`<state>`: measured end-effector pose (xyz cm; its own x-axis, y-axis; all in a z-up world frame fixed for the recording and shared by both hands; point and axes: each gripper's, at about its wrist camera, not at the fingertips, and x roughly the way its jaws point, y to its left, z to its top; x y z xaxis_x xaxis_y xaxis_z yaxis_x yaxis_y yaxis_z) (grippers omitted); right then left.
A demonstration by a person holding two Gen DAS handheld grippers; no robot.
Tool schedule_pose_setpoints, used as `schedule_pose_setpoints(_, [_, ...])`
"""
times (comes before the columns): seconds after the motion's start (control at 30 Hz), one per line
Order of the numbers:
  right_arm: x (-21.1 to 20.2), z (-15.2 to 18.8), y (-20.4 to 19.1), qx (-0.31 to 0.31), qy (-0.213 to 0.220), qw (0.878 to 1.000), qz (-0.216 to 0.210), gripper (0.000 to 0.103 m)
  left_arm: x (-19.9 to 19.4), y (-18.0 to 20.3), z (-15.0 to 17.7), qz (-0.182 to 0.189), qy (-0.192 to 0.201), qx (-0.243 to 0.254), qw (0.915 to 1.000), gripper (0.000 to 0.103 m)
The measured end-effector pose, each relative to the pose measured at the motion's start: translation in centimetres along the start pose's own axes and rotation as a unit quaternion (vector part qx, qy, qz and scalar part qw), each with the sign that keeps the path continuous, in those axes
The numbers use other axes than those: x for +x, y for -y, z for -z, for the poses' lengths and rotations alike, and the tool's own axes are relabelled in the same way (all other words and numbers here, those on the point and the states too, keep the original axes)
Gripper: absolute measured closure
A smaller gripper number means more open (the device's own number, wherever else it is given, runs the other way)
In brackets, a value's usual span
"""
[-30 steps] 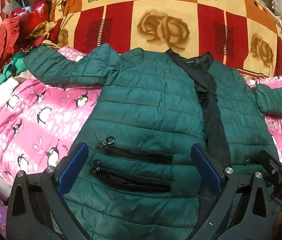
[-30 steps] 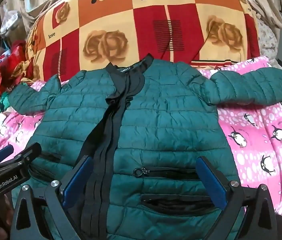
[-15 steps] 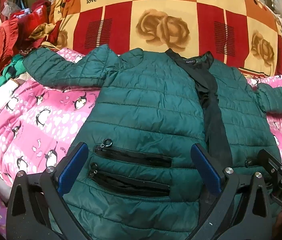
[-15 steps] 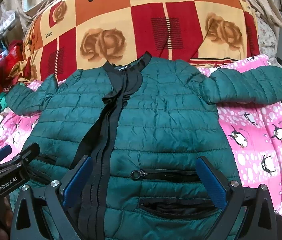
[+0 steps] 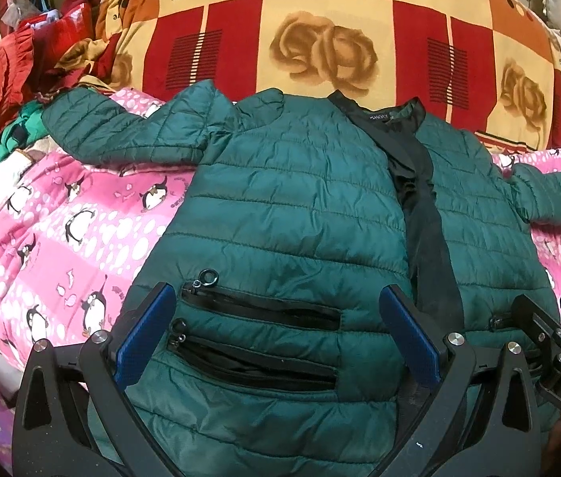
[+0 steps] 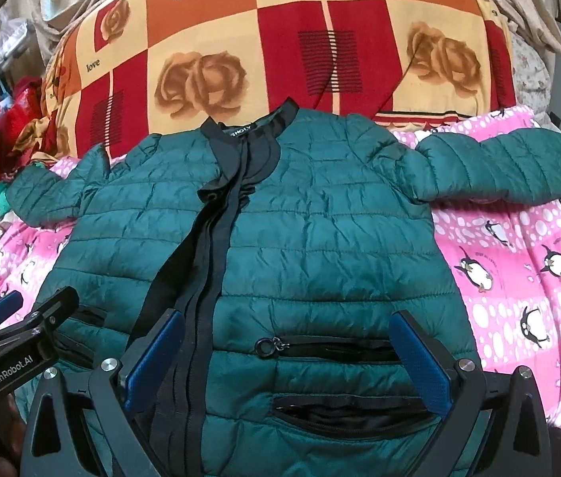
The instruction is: Fold large clothes
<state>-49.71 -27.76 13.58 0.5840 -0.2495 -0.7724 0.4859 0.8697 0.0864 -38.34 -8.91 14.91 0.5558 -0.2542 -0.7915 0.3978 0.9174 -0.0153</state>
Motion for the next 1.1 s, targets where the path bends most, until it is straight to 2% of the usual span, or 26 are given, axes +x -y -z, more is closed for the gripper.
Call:
schedule_pose_setpoints(0.23, [-0.11, 0.12, 0.19, 0.006, 0.008, 1.0, -0.004, 0.001, -0.06, -0.11, 0.12, 0.003, -0.001, 0.0, 1.0, 0.001])
schedule_pose_setpoints(0.37, [0.23, 0.0, 0.13, 0.002, -0.021, 1.0, 0.002, 0.0, 0.14, -0.21, 0.17, 0.003, 0.0, -0.002, 1.0, 0.001])
schedule_pose_setpoints(0.47, [0.33, -0.07, 0.17, 0.003, -0.025, 1.0, 0.001, 0.0, 0.16, -0.31, 0.16, 0.003, -0.001, -0.001, 1.0, 0.001])
schedule_pose_setpoints(0.57, [0.04, 0.11, 0.02, -0.002, -0.007, 1.0, 0.007, 0.0, 0.14, -0.37, 0.17, 0.003, -0.001, -0.001, 1.0, 0.001])
schedule_pose_setpoints(0.77, [0.41, -0.07, 0.15, 0.004, -0.029, 1.0, 0.001, 0.0, 0.2, -0.44, 0.22, 0.004, 0.0, 0.0, 1.0, 0.001])
schedule_pose_setpoints(1.1, [0.55, 0.0, 0.14, 0.004, -0.02, 1.0, 0.0, 0.0, 0.33, -0.59, 0.23, 0.002, 0.0, 0.0, 1.0, 0.001])
